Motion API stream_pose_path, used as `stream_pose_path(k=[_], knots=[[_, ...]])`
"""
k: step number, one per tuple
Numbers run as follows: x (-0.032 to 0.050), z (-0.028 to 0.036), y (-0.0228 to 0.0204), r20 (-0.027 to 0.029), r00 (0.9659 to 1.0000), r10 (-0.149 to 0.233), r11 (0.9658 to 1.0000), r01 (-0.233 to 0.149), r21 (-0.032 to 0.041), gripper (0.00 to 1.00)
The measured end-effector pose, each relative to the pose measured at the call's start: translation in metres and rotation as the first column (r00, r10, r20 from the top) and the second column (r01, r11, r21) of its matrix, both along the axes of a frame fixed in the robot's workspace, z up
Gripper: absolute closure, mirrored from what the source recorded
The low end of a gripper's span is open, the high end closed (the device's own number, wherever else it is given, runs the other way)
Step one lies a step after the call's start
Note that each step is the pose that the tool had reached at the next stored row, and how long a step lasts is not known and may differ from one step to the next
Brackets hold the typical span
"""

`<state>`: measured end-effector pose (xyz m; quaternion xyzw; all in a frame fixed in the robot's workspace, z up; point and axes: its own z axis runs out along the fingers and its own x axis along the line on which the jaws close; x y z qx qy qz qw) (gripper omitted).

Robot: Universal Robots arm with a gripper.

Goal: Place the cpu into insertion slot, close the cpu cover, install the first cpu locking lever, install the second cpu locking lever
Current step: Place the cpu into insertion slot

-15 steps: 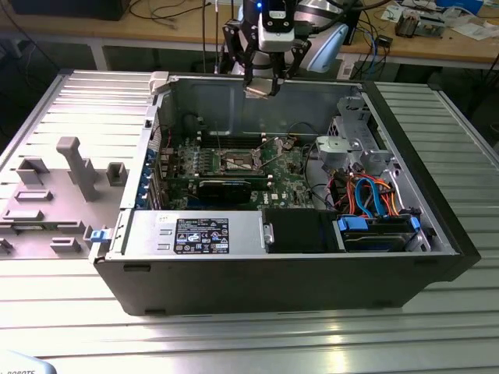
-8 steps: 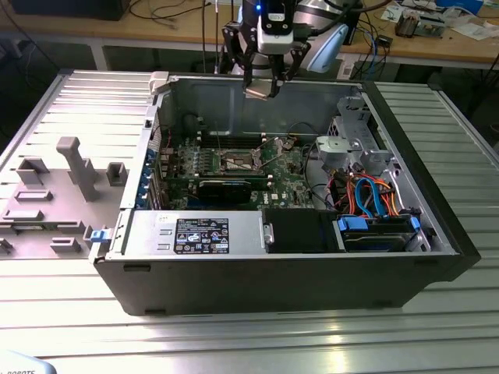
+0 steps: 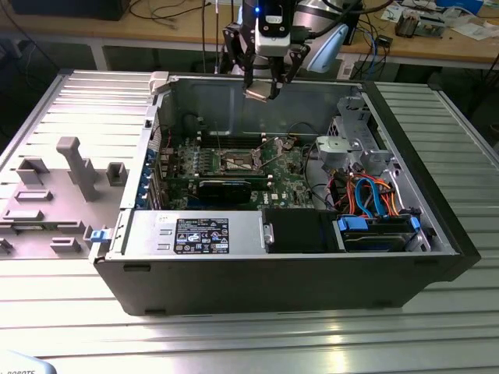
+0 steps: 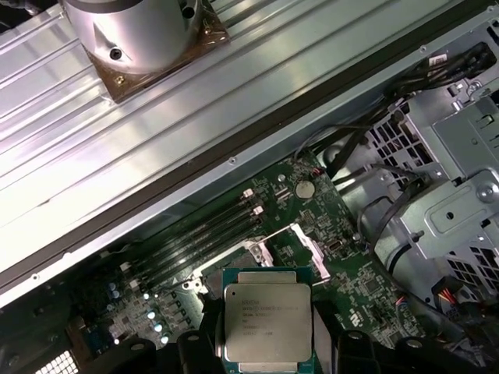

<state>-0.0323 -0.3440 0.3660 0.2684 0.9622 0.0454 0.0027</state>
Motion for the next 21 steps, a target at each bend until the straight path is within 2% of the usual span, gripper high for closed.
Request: stream_pose_path(k=[11, 17, 21], knots=[[-0.0057, -0.0011, 0.0, 0.0, 0.9997, -0.023, 0.9997, 0.023, -0.0001, 0.46], [-0.0058, -0.0018, 0.0, 0.0, 0.9982, -0.061, 0.9982, 0.061, 0.0, 0.46], [-0.0058, -0.0023, 0.0, 0.0001, 0.9959, -0.091, 0.9959, 0.091, 0.0, 0.46]])
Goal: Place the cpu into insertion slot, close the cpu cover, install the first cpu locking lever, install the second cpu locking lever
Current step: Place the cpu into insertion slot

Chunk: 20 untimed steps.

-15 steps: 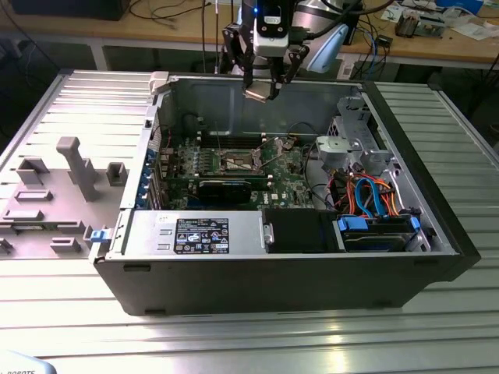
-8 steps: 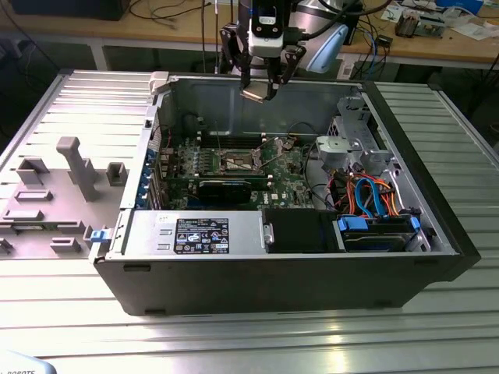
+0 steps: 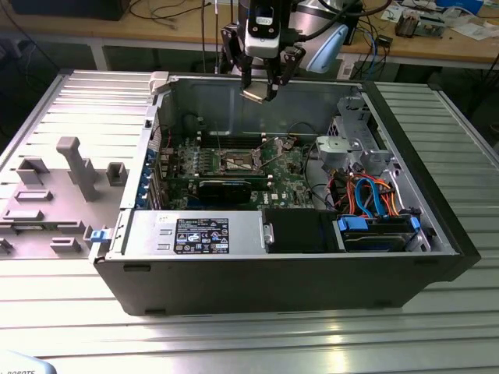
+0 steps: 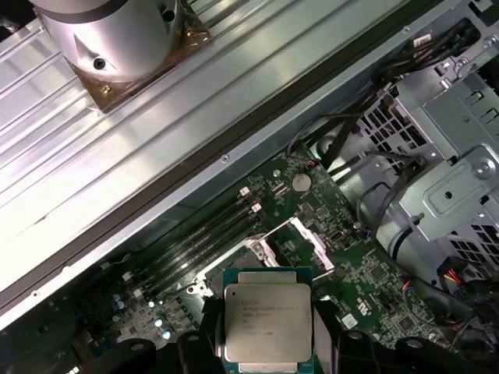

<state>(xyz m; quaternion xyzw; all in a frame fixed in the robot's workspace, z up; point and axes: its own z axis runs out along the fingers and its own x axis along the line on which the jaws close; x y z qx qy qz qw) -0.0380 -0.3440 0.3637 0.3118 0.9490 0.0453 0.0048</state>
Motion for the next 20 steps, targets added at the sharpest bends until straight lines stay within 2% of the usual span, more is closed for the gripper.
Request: stream_pose_path(k=[7, 12, 20], knots=[[-0.0005, -0.0015, 0.0, 0.0, 0.9993, -0.039, 0.9993, 0.039, 0.0, 0.46], [-0.0007, -0.0029, 0.0, 0.0, 0.9965, -0.084, 0.9965, 0.084, 0.0, 0.46], [-0.0027, -0.0031, 0.0, 0.0, 0.9958, -0.091, 0.9958, 0.091, 0.0, 0.46]])
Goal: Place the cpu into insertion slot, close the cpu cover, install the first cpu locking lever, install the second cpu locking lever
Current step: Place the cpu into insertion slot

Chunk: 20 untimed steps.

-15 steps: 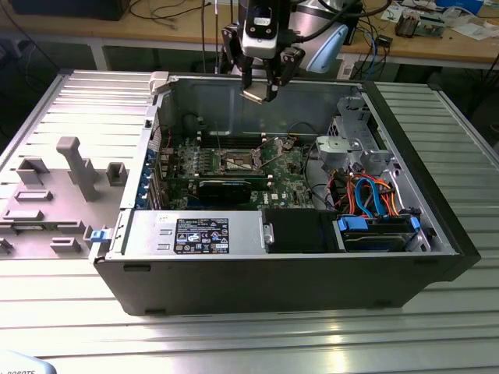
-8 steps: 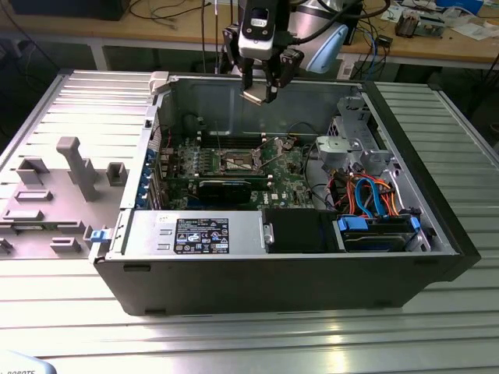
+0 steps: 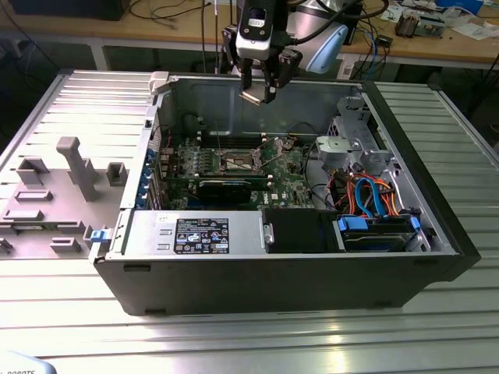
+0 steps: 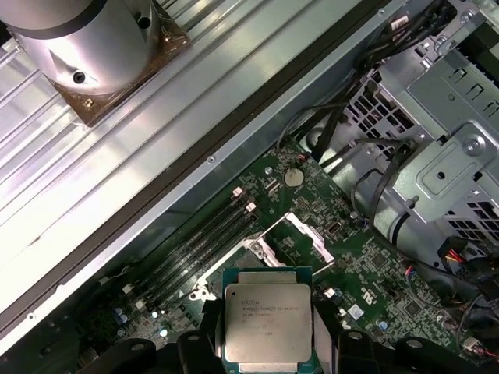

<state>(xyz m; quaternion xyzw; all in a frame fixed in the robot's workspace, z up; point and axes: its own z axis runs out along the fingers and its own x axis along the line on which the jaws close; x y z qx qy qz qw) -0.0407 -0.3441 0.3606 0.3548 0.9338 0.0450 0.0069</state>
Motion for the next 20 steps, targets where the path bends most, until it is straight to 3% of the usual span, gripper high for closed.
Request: stream_pose_path(k=[6, 12, 15, 18, 20], knots=[[0.0, 0.0, 0.0, 0.0, 1.0, -0.007, 1.0, 0.007, 0.0, 0.46], [0.0, -0.0006, 0.0, 0.0, 0.9975, -0.07, 0.9975, 0.07, 0.0, 0.46], [0.0, -0.001, 0.0, -0.0012, 0.9934, -0.114, 0.9934, 0.114, 0.0, 0.46], [0.0, -0.0015, 0.0, -0.0016, 0.9873, -0.159, 0.9873, 0.159, -0.0002, 0.46], [0.0, -0.0019, 0.0, -0.0019, 0.9813, -0.192, 0.9813, 0.192, -0.0002, 0.46]])
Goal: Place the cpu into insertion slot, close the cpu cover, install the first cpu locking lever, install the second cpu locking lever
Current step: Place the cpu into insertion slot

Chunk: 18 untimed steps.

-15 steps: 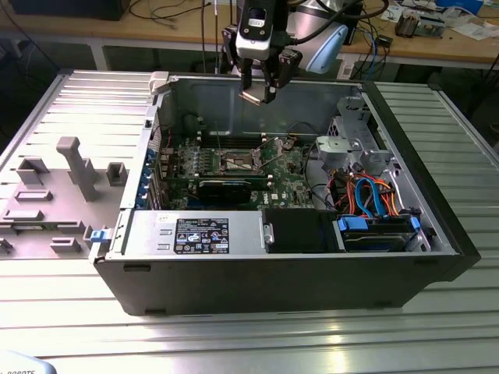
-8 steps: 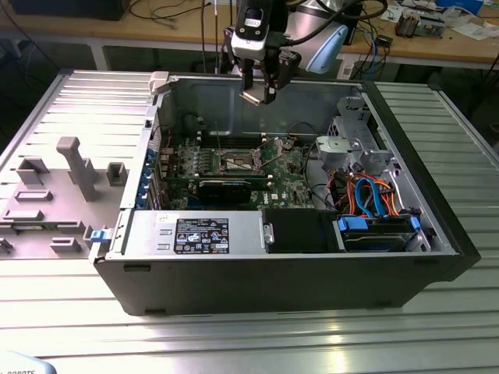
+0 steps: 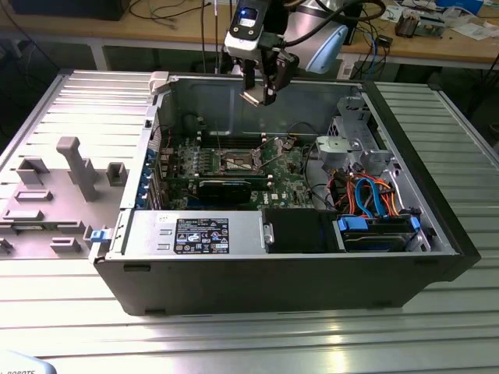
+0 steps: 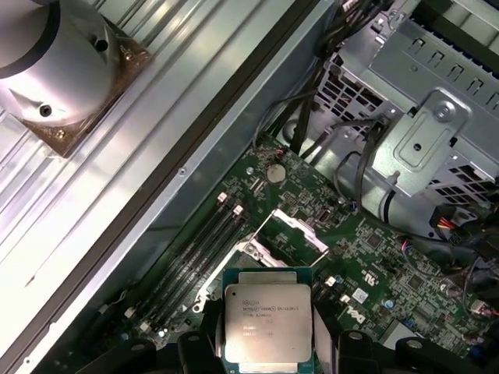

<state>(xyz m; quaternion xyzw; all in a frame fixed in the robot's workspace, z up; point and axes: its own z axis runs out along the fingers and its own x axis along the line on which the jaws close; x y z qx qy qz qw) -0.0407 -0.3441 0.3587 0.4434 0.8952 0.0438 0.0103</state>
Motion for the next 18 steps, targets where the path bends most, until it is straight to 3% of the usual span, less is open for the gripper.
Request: stream_pose_path(k=[9, 13, 18], knots=[[-0.0015, -0.0009, 0.0, -0.0003, 0.9981, -0.062, 0.9981, 0.062, 0.0, 0.46], [-0.0015, -0.0018, 0.0, -0.001, 0.9931, -0.118, 0.9931, 0.118, -0.0002, 0.46], [-0.0015, -0.0028, 0.0, -0.0016, 0.9843, -0.177, 0.9843, 0.177, -0.0002, 0.46]])
